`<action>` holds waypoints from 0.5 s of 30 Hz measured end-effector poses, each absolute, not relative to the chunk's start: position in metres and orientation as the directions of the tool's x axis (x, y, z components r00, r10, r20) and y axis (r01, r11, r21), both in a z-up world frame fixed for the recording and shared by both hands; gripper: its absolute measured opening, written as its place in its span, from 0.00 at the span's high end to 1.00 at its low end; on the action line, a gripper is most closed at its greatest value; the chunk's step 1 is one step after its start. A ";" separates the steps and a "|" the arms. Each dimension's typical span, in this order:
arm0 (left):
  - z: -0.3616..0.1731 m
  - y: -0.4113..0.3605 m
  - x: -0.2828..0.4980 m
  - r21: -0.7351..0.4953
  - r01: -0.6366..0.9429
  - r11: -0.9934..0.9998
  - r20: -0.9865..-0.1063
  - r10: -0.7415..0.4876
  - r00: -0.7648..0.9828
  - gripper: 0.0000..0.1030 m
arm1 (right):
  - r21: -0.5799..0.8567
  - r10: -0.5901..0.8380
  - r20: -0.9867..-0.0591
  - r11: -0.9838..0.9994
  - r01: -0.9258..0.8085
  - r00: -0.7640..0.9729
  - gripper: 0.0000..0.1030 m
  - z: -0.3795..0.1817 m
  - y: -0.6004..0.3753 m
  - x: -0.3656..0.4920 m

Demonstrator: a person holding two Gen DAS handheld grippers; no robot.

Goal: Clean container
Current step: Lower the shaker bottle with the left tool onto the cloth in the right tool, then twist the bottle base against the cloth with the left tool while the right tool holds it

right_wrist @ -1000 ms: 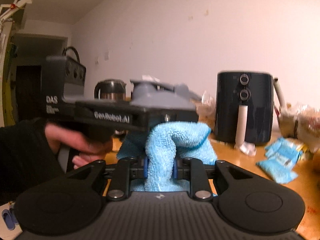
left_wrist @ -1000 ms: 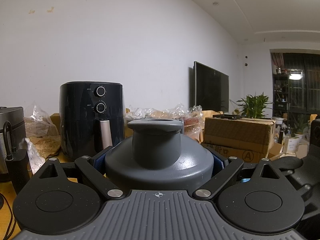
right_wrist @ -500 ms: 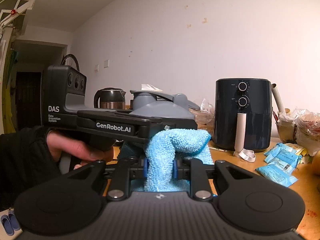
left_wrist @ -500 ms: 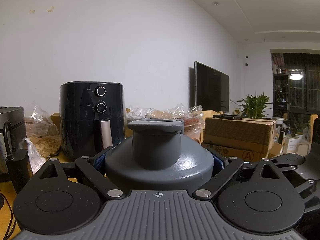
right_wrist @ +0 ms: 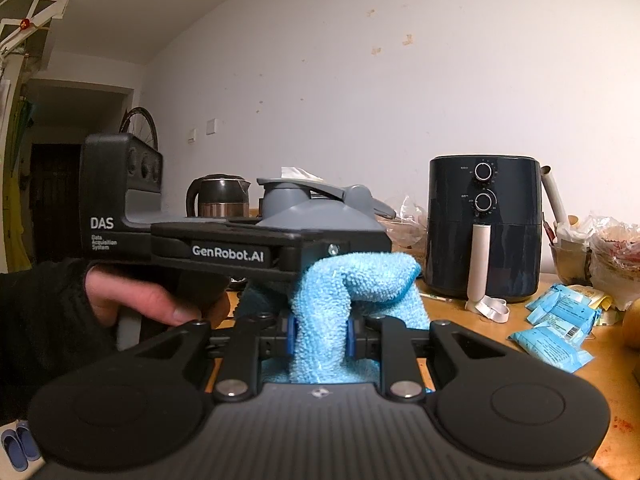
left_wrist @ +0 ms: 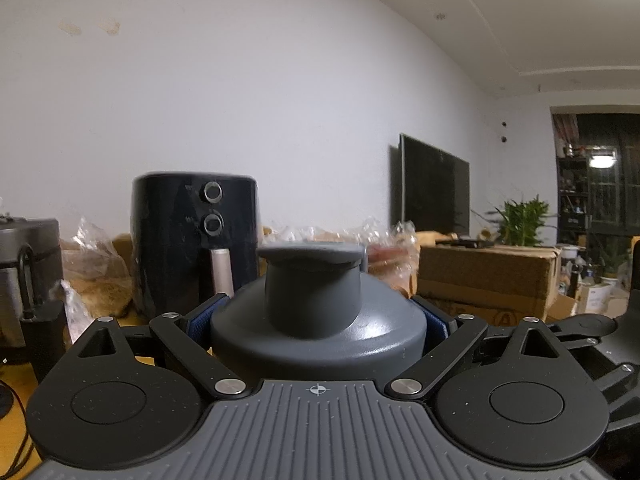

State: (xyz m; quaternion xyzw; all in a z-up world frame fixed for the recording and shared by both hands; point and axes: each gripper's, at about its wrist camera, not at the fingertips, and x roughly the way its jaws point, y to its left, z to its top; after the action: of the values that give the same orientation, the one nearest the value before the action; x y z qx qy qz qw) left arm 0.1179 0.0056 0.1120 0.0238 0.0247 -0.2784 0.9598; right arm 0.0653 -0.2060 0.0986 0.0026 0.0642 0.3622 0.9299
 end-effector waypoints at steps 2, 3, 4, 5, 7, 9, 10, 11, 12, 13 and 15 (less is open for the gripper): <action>0.113 0.003 0.114 0.052 0.522 0.851 -0.051 -0.520 0.853 0.07 | 0.055 0.674 -0.116 0.738 -0.672 0.730 0.82 0.098 -0.207 0.065; 0.113 0.002 0.113 0.060 0.517 0.854 -0.053 -0.514 0.856 0.07 | 0.055 0.673 -0.117 0.738 -0.672 0.730 0.82 0.098 -0.208 0.065; 0.113 0.001 0.112 0.068 0.512 0.856 -0.054 -0.509 0.859 0.07 | 0.054 0.673 -0.119 0.739 -0.672 0.730 0.82 0.098 -0.208 0.065; 0.113 -0.001 0.111 0.075 0.504 0.860 -0.053 -0.502 0.863 0.07 | 0.055 0.672 -0.118 0.739 -0.671 0.731 0.82 0.097 -0.208 0.065; 0.113 -0.003 0.108 0.084 0.488 0.869 -0.047 -0.486 0.873 0.07 | 0.058 0.670 -0.119 0.741 -0.669 0.733 0.82 0.096 -0.210 0.064; 0.113 -0.005 0.105 0.090 0.469 0.878 -0.043 -0.467 0.883 0.07 | 0.061 0.668 -0.121 0.744 -0.666 0.735 0.82 0.095 -0.212 0.063; 0.112 -0.007 0.104 0.093 0.458 0.884 -0.041 -0.456 0.889 0.07 | 0.063 0.666 -0.123 0.745 -0.664 0.736 0.82 0.094 -0.213 0.063; 0.112 -0.008 0.102 0.096 0.448 0.889 -0.039 -0.446 0.894 0.07 | 0.065 0.663 -0.125 0.747 -0.661 0.738 0.82 0.094 -0.215 0.063; 0.112 -0.010 0.101 0.100 0.436 0.894 -0.037 -0.435 0.900 0.07 | 0.066 0.661 -0.126 0.750 -0.658 0.740 0.82 0.093 -0.217 0.062; 0.111 -0.012 0.100 0.104 0.423 0.900 -0.035 -0.422 0.906 0.07 | 0.069 0.658 -0.128 0.753 -0.655 0.742 0.82 0.092 -0.219 0.062; 0.111 -0.016 0.098 0.110 0.395 0.912 -0.031 -0.394 0.919 0.07 | 0.075 0.649 -0.130 0.760 -0.646 0.749 0.81 0.091 -0.223 0.061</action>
State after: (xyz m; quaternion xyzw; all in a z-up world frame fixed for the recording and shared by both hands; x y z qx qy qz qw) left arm 0.0979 -0.0156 0.1110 0.0570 0.0043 -0.2016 0.9778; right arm 0.0611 -0.2228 0.0906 0.0126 0.0741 0.3462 0.9351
